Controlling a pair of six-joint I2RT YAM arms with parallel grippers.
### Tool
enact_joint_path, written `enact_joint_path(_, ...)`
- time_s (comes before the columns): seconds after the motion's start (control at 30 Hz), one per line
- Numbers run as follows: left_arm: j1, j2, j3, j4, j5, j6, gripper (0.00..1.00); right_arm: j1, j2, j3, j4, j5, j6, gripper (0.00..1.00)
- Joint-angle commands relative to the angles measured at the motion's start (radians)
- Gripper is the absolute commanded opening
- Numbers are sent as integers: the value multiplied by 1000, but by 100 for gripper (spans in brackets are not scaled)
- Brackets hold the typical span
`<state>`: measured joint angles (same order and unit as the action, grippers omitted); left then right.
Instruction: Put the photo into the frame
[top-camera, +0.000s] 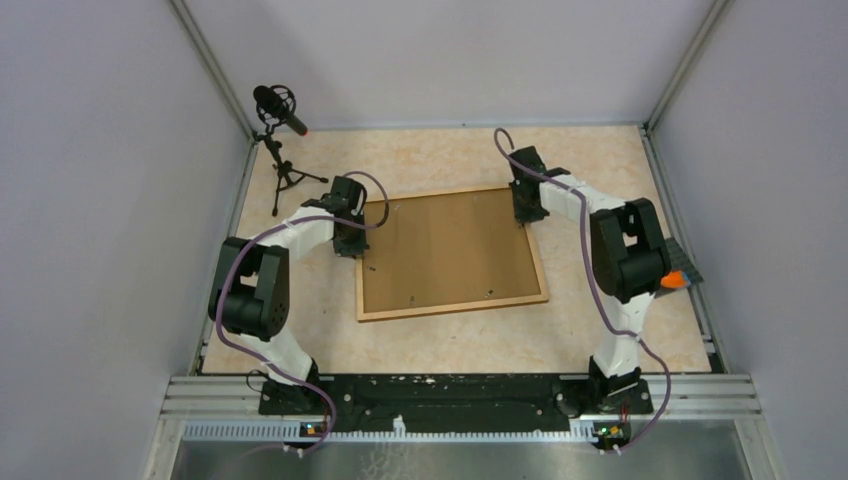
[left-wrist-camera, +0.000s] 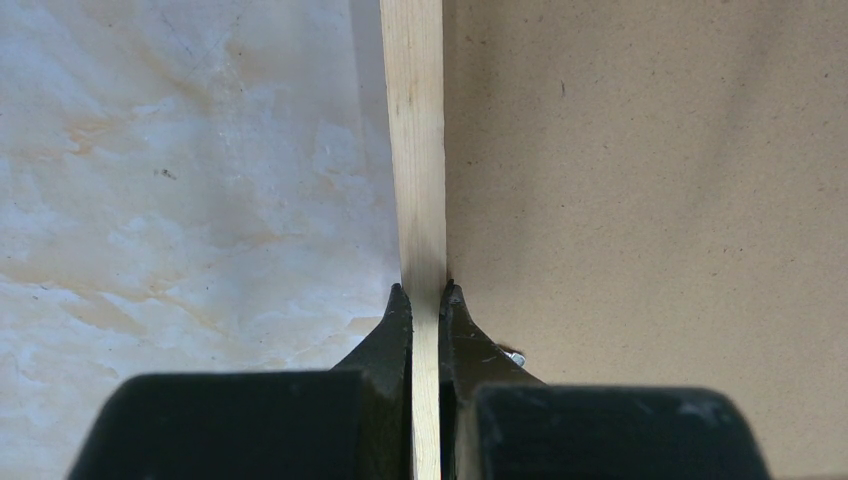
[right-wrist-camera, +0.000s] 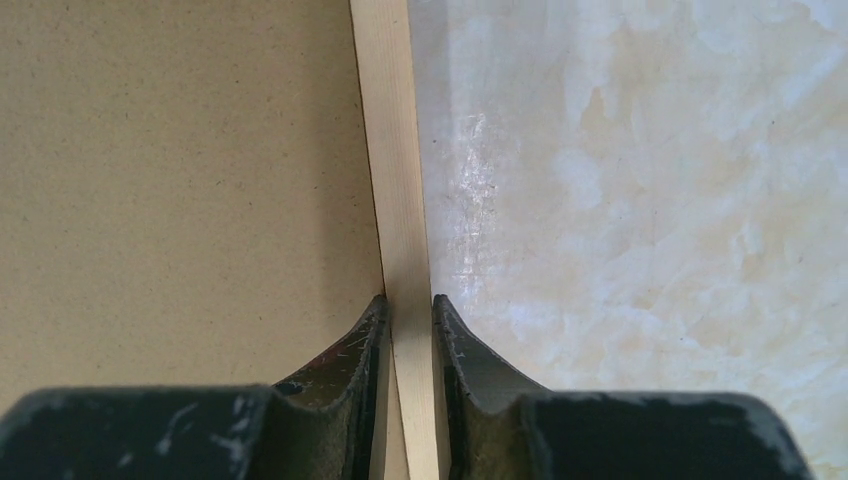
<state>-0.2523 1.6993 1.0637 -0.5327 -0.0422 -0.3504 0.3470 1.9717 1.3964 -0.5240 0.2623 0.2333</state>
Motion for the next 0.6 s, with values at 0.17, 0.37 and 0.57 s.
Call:
enact_joint_path(0.17,-10,18,-47,-29,14,-17,0,3,8,95,-86,-12,-179,23)
enact_joint_path(0.37,-10,24,-45,-29,14,-25,0,72,-262,51,-168,224,-38,76)
enact_joint_path(0.57,-9,26,-43,-29,26,-28,0,96,-518,-226,-150,154,349,79)
